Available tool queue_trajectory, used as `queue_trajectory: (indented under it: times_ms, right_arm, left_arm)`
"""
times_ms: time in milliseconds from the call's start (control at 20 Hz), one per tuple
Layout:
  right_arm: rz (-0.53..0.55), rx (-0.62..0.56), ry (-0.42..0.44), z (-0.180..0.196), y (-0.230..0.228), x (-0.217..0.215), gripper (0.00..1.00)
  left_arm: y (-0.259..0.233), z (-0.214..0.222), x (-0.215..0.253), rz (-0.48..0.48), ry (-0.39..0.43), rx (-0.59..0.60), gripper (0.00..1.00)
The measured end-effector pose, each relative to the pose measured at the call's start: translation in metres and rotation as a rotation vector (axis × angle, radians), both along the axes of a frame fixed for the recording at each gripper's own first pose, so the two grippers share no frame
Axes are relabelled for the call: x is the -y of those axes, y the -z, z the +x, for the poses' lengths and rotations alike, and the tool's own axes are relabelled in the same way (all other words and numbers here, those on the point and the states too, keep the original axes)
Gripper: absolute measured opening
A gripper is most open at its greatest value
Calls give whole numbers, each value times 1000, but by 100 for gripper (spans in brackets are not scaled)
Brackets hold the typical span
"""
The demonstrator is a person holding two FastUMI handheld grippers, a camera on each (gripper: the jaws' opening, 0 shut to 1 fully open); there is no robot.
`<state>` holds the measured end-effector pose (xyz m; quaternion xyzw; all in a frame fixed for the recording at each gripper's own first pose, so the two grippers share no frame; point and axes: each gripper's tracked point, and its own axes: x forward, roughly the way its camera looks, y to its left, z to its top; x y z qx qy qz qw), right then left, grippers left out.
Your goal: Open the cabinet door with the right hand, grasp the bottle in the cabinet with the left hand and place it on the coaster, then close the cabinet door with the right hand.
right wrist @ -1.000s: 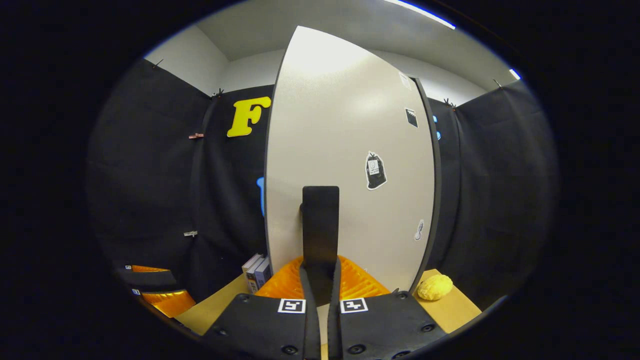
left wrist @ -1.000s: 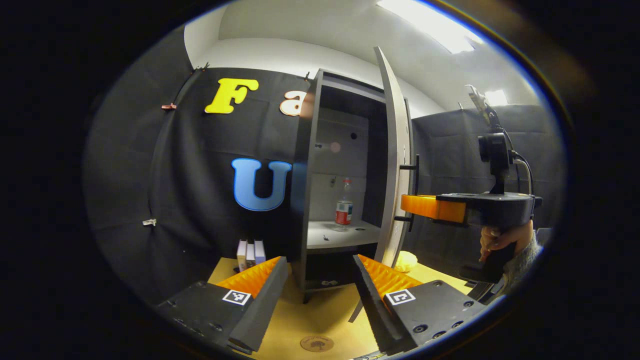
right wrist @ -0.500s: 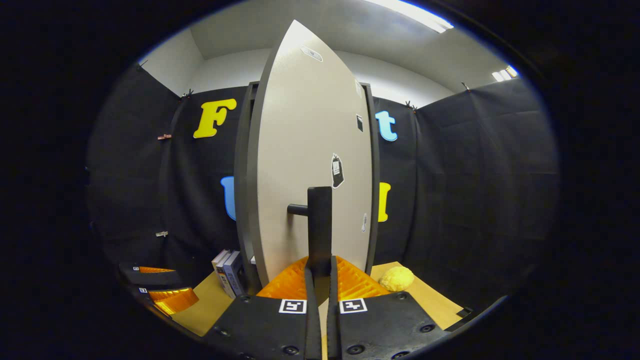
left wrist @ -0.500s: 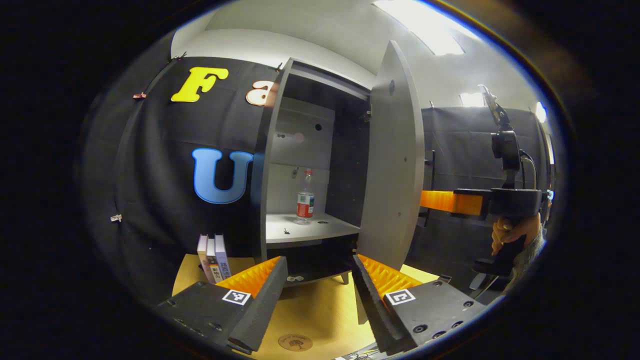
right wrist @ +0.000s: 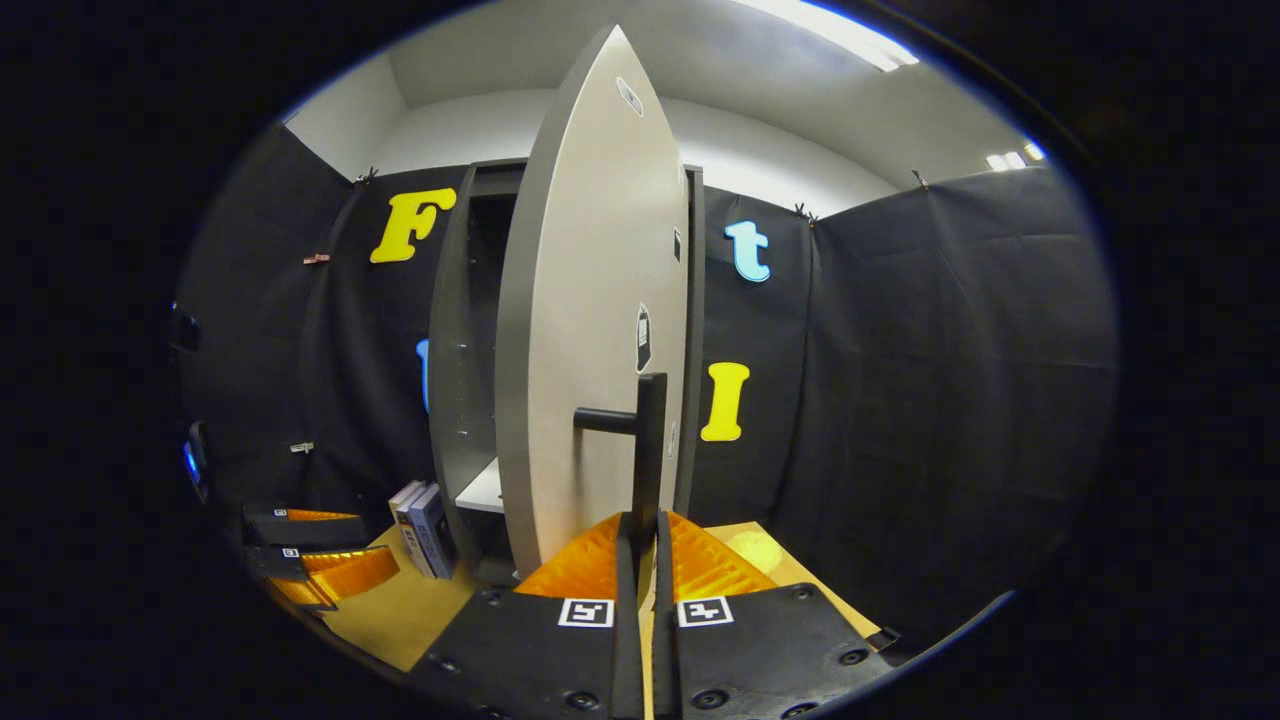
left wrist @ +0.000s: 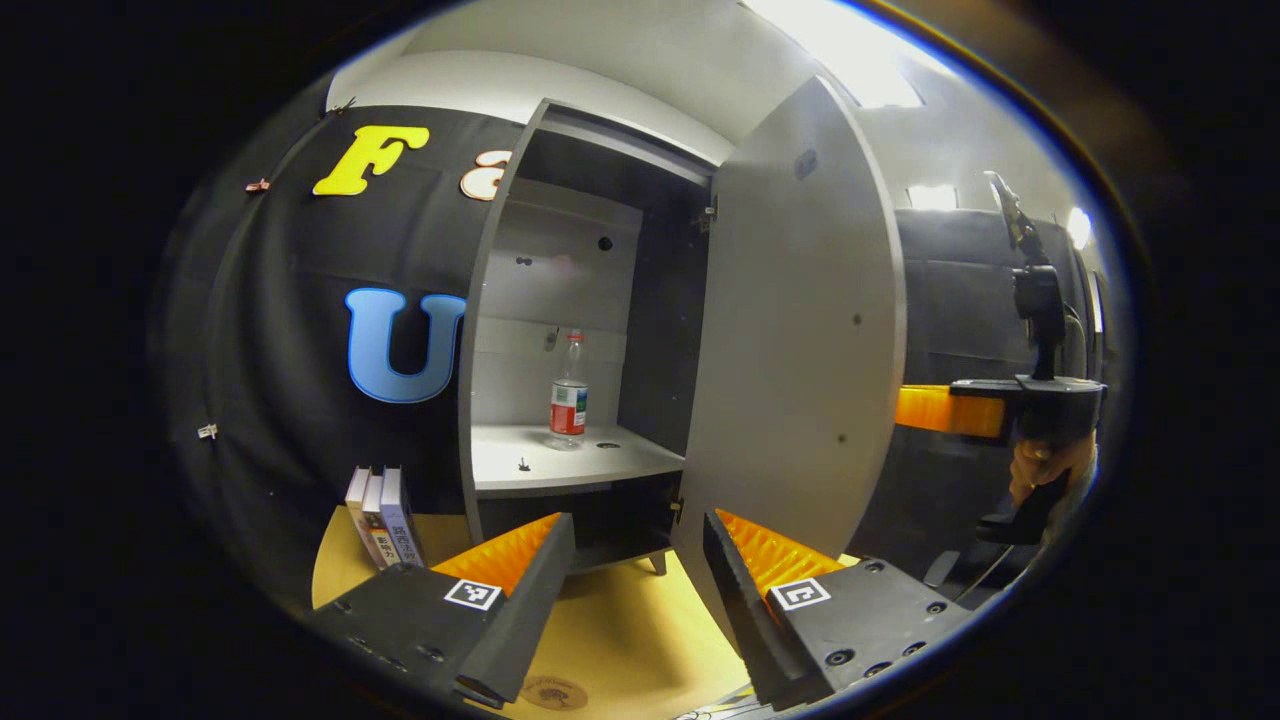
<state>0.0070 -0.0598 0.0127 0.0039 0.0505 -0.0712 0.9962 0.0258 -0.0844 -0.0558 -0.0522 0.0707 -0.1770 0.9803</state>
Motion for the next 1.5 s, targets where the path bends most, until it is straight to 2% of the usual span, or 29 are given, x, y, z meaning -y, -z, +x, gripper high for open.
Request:
queue_trajectory:
  times_ms: [50,200,250,300,450,600,850,1000,1100,1200,1250,1400,1450,1500]
  right_arm:
    - [0,0,-5,-1,0,7,6]
    - [-15,-5,-9,-6,1,36,5]
    - [-30,-6,-7,-7,3,48,5]
    - [-40,-2,-10,-10,3,60,5]
    - [16,2,-56,-12,2,73,5]
    - [17,14,-90,-12,4,88,5]
    - [75,33,-117,-14,5,119,5]
    - [126,65,-182,-27,-3,116,5]
    - [141,65,-218,-38,-3,118,5]
    - [120,46,-184,-45,3,138,8]
    - [100,38,-149,-49,8,152,5]
    - [55,-13,-17,-55,27,199,5]
    - [40,-25,32,-56,33,214,5]
    - [30,-25,64,-53,35,226,5]
  left_arm:
    - [1,7,9,-3,-1,-1,83]
    - [0,28,39,-4,3,3,83]
    - [-2,34,48,4,3,10,86]
    - [-2,42,56,14,0,17,83]
    - [0,63,76,30,-13,23,83]
    - [1,84,93,47,-27,26,83]
    - [-7,120,99,100,-81,69,82]
    - [-11,144,97,132,-99,103,80]
    - [-14,164,91,137,-117,128,82]
    - [-16,185,82,125,-139,143,82]
    - [-18,197,75,130,-160,154,82]
    - [-26,241,54,182,-228,200,81]
    - [-29,255,51,197,-240,216,79]
    - [-30,268,50,199,-240,228,81]
